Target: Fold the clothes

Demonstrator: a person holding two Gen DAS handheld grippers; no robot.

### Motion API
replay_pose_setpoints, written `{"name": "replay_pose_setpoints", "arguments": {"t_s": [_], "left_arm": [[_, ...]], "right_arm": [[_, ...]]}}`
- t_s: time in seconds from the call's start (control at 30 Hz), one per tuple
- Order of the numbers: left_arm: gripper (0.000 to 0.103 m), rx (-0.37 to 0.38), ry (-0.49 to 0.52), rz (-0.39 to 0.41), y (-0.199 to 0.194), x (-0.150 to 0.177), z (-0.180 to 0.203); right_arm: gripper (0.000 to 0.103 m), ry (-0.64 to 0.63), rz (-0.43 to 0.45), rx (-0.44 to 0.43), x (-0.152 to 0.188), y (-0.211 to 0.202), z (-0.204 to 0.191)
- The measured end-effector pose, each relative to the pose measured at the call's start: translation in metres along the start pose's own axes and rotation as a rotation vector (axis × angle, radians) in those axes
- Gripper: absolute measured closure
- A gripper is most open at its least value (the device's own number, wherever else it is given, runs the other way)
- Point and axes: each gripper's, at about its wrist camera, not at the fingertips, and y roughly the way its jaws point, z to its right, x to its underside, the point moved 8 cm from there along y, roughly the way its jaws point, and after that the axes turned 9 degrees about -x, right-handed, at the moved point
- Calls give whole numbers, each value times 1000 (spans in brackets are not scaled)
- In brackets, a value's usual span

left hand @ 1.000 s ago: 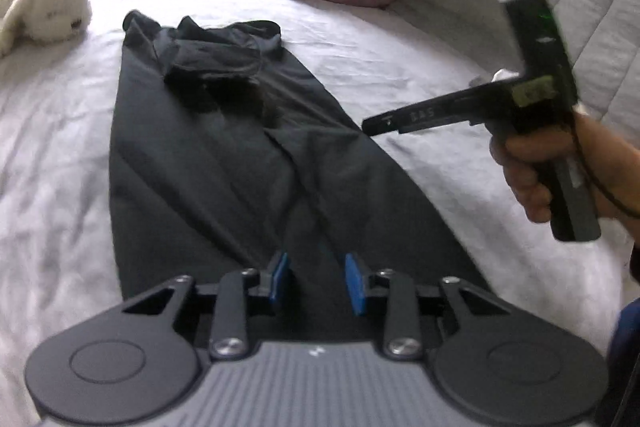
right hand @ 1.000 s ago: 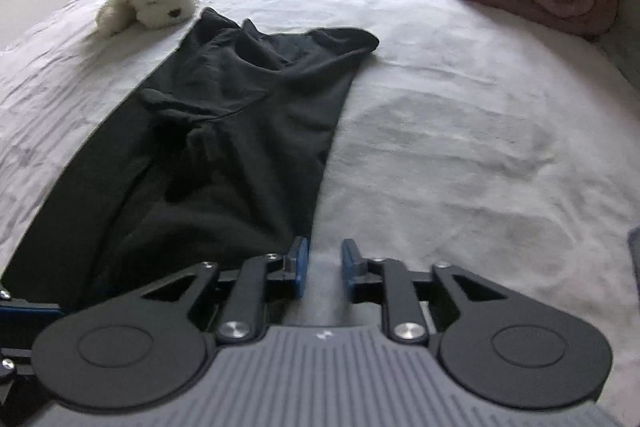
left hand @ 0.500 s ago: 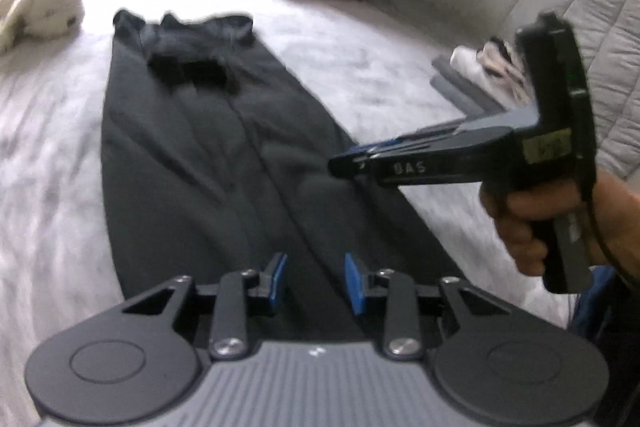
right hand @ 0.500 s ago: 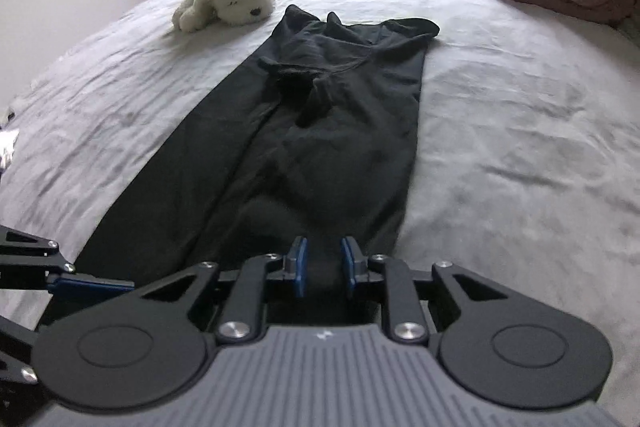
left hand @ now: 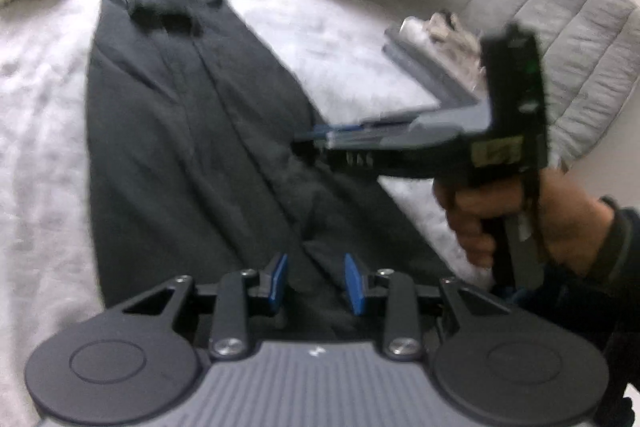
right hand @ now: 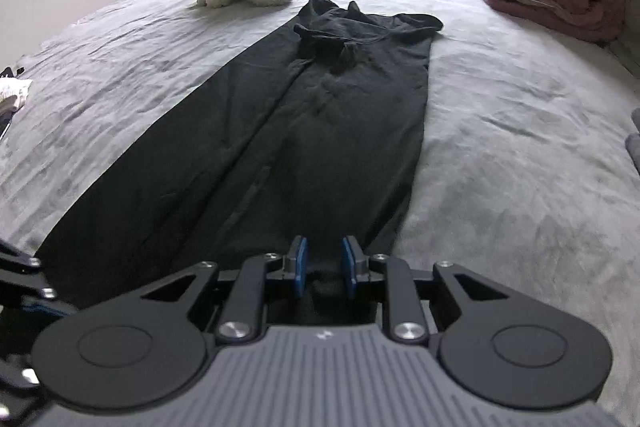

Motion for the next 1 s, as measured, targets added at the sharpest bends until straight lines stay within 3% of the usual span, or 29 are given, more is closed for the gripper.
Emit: {"name": "replay_pose_setpoints", "arguments": {"t_s": [0.13,0.23,0.4,0.5,0.6,0.73,0.93,1.0], "left_arm": [[69,-20,-19,33,-20,-1,-8],[69,-35,-29,-26,-10,13,-13],[69,23,95,-74,-12,35,7],[69,30,52,-34,-31,23,-6],[68,-5,-21,41,-55,6,-32],[68,-85,-120,62,-69,2,-60],[68,-138,-164,15,-62,21,-65],[68,-138,-172,-7,-57,29,-65]], "right_arm": [[79,-12,22,-34,5,-12,-18],[79,5,11,-18,18,-11,-25],[79,32,6,-12,24,-21,-29],[78,91,33,-91,24,-36,-40],[78,165,61,-188,27,-49,-54],[74,250,41,-303,36,-52,-78],[71,260,-25,-305,59,-45,-101],[77,238,-27,-291,62,-46,-106]]}}
